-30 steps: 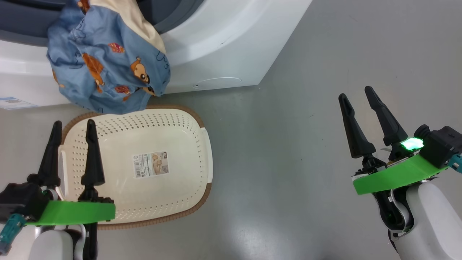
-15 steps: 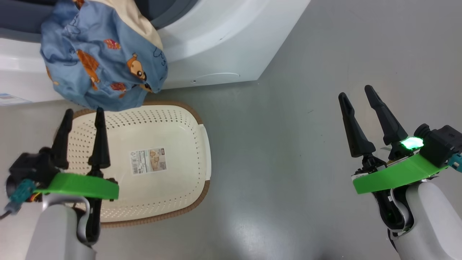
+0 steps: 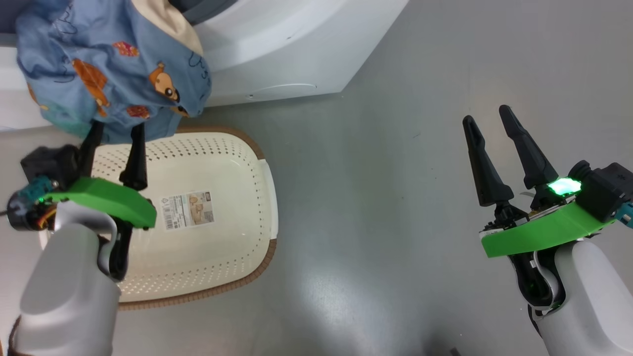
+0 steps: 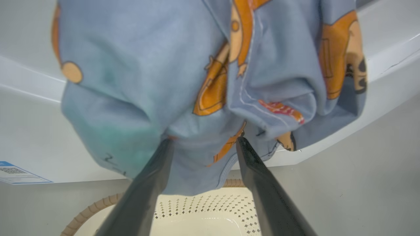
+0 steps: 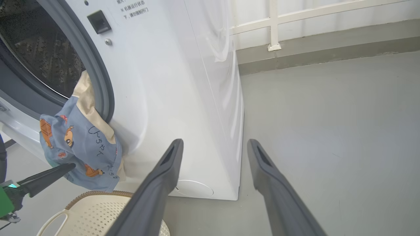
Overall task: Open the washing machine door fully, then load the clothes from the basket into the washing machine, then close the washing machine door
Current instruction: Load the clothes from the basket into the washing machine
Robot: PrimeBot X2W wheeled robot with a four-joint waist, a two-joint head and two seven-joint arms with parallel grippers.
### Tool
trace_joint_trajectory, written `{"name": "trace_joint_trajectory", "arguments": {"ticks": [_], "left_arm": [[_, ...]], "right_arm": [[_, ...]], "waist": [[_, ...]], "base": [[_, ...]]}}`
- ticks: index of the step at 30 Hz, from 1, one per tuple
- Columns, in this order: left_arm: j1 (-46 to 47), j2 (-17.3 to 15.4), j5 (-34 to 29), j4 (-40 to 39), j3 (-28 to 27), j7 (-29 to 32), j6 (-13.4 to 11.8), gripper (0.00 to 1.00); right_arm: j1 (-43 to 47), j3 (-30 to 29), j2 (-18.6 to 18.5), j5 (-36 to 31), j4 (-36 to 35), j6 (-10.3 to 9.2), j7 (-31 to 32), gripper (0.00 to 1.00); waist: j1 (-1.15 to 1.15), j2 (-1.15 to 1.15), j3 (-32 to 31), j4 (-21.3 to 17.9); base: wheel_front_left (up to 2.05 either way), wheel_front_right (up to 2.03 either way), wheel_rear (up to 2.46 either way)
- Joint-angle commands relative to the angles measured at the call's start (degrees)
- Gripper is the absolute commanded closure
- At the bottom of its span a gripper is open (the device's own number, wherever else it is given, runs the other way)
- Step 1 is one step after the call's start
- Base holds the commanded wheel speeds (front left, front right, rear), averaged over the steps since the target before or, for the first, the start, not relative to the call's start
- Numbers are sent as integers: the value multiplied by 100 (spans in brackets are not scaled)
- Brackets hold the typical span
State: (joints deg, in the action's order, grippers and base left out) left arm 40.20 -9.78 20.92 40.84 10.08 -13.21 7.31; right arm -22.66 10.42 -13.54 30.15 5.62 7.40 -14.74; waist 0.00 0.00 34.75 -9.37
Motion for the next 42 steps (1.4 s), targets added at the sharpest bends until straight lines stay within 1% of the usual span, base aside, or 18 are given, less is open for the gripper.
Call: {"name": "trace_joint_trajectory", "arguments": {"ticks": [1, 7, 15, 20, 21, 22, 23, 24, 25, 33, 42], "left_arm": [[186, -259, 90, 91, -50, -58, 17, 0], [783, -365, 267, 670, 167, -138, 17, 0], [1327, -345, 391, 1139, 290, -172, 17, 0], [1585, -300, 380, 1108, 215, -176, 17, 0], [1595, -290, 372, 1090, 197, -177, 17, 17], [1595, -283, 363, 1075, 182, -177, 17, 49], [1590, -276, 355, 1064, 170, -177, 17, 60], [1582, -268, 348, 1051, 160, -177, 17, 88], [1567, -254, 339, 1026, 154, -177, 17, 100], [1335, -199, 377, 716, 255, -178, 17, 100], [1026, -162, 582, 288, 433, -178, 17, 100]], "right_arm": [[50, 93, 3, -29, -143, 9, -26, 0], [19, 61, 25, -38, -161, 9, -26, 0], [-12, 30, 26, -49, -190, 9, -26, 0], [-38, 12, 23, -63, -201, 9, -26, 0], [-42, 11, 26, -65, -199, 9, -26, 0], [-46, 10, 28, -66, -196, 9, -26, 0], [-49, 10, 30, -66, -192, 9, -26, 0], [-51, 10, 32, -64, -186, 9, -26, 0], [-49, 9, 33, -61, -180, 9, -26, 0], [-27, 25, 21, -54, -143, 9, -26, 0], [-6, 89, 4, -42, -112, 9, -26, 0]], "waist": [[0, 0, 69, -53], [0, 0, 194, -111], [0, 0, 310, -119], [0, 0, 366, -104], [0, 0, 367, -103], [0, 0, 365, -102], [0, 0, 360, -102], [0, 0, 351, -101], [0, 0, 339, -96], [0, 0, 247, -12], [0, 0, 113, 59]], "base": [[0, 0, 0], [0, 0, 0], [0, 0, 0], [0, 0, 0], [0, 0, 0], [0, 0, 0], [0, 0, 0], [0, 0, 0], [0, 0, 0], [0, 0, 0], [0, 0, 0]]}}
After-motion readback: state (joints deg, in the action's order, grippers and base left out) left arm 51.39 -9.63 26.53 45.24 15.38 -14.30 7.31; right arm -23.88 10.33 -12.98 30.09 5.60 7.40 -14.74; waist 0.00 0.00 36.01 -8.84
